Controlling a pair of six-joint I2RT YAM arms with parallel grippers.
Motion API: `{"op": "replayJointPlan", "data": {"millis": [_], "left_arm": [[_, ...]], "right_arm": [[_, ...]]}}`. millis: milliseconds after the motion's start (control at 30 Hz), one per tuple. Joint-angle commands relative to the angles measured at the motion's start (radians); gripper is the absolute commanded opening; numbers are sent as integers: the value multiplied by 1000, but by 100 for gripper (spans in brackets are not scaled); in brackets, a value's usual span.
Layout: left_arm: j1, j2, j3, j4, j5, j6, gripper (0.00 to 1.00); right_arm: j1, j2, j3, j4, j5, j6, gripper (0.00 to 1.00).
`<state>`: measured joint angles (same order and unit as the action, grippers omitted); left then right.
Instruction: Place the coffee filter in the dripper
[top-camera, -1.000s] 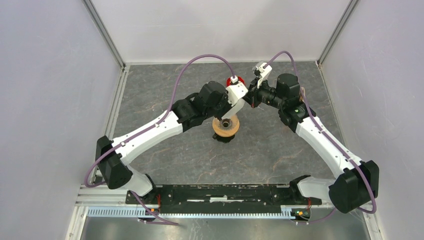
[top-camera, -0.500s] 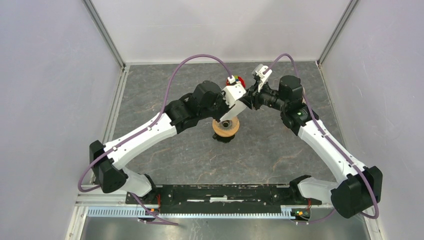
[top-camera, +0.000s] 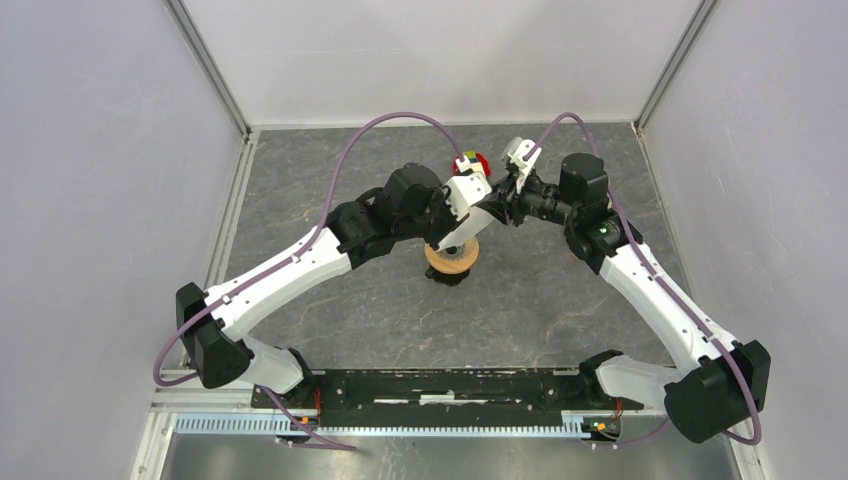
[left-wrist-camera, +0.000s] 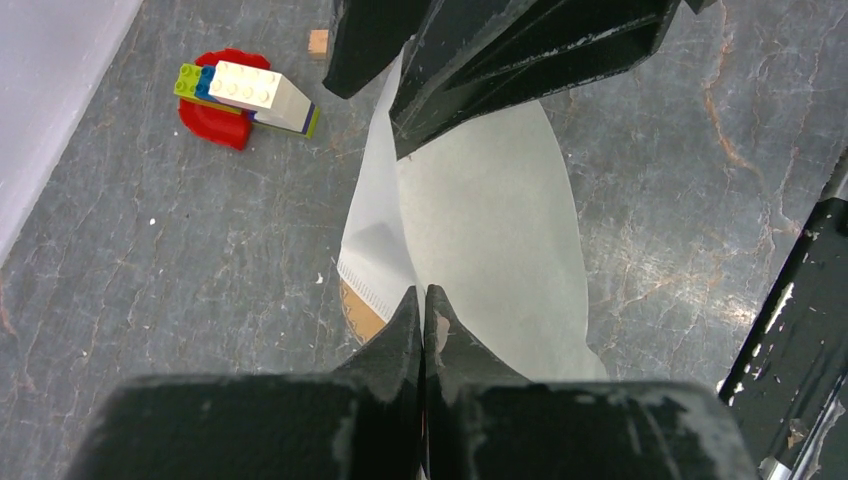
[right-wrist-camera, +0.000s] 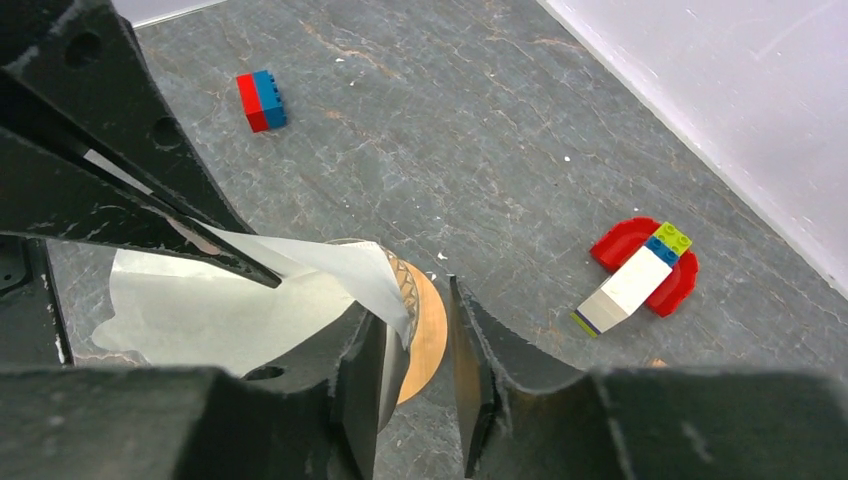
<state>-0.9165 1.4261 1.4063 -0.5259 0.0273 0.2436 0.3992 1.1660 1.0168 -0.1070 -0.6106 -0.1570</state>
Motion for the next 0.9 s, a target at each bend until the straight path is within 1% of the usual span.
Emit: {"op": "replayJointPlan", "data": {"millis": [0,67,167,233,333,367,400,433,467,500,533,667,700,767,867], "left_arm": [[0,-18,0,12,22,57,2],[-1,-16,2,13,20,55,2],[-1,-16,6,14,19,54,2],[-1,-14,8,14,18,56,2],[-1,-11,9,25,-1,52,2],[0,-8,12,29,-14,49,3],[-1,-4,18,32,-22,44,8],[-1,4,28,33,-44,37,18],[-1,11,38,32,-65,26,24],[0,18,47,32,-80,15,32],[-1,26,55,33,-104,-3,44],[5,48,88,36,-192,-99,71],[9,55,96,30,-201,-128,76],[28,70,117,12,-196,-191,82],[77,97,152,-19,-112,-316,86]], "right_arm": [[2,-27,31,3,-37,-32,33],[1,-25,30,3,-41,-30,29],[1,-26,27,3,-44,-27,25],[1,-25,26,6,-44,-23,19],[2,-20,22,17,-44,-9,4],[1,-19,22,21,-38,2,0],[0,-17,21,27,-31,10,0],[1,-16,20,30,-23,22,0],[1,-14,23,33,-9,36,0],[1,-14,23,36,15,47,0],[1,-14,23,37,47,60,0],[0,-12,37,36,173,115,0],[-3,-9,45,36,198,128,0],[-11,-4,60,35,237,156,0],[-22,7,87,32,270,217,0]]}}
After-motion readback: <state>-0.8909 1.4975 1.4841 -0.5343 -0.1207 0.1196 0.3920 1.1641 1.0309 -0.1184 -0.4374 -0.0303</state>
